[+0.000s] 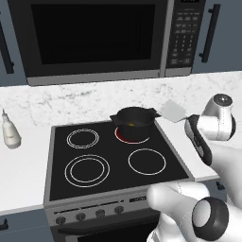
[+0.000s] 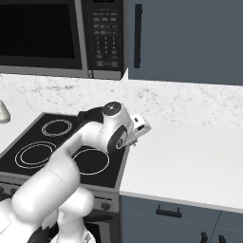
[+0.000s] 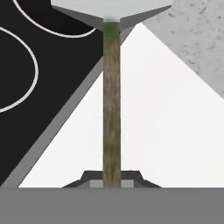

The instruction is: Put the lime and lemon in the pot. Retrieve the spatula and lightly stir the vegetables in the pot.

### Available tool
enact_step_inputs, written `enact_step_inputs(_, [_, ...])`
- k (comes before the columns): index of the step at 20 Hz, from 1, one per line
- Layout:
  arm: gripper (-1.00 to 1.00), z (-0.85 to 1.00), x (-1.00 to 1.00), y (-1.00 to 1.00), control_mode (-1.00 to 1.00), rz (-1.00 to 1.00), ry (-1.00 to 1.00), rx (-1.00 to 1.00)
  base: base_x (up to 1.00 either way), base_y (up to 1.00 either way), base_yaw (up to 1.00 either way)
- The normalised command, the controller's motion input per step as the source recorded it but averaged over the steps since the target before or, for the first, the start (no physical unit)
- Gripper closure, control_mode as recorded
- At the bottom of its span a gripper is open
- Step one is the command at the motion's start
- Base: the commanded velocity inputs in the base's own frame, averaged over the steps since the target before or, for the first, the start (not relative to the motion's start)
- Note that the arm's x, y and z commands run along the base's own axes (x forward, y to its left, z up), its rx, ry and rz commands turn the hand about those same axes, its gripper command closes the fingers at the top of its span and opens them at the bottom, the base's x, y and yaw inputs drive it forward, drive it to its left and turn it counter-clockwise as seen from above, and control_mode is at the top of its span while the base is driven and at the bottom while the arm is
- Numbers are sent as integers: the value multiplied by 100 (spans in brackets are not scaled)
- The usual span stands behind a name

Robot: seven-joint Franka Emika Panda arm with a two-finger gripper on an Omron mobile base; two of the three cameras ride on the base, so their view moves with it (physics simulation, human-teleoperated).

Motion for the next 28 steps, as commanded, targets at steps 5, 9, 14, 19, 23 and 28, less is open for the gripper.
enact_step_inputs(5, [100, 30, 24, 11, -100, 14, -22, -43, 0, 0, 0])
enact_step_inputs(9, [100, 64, 34, 0, -100, 14, -5, -21, 0, 0, 0])
enact_step_inputs(14, [100, 48, 33, 0, -100, 7, 11, -13, 0, 0, 0])
enact_step_inputs(19, [100, 0, 4, 0, -100, 0, 3, -1, 0, 0, 0])
enact_step_inputs(23, [100, 0, 2, 0, -100, 0, 0, -5, 0, 0, 0])
enact_step_inputs(28, [100, 15, 21, 0, -100, 0, 4, -14, 0, 0, 0])
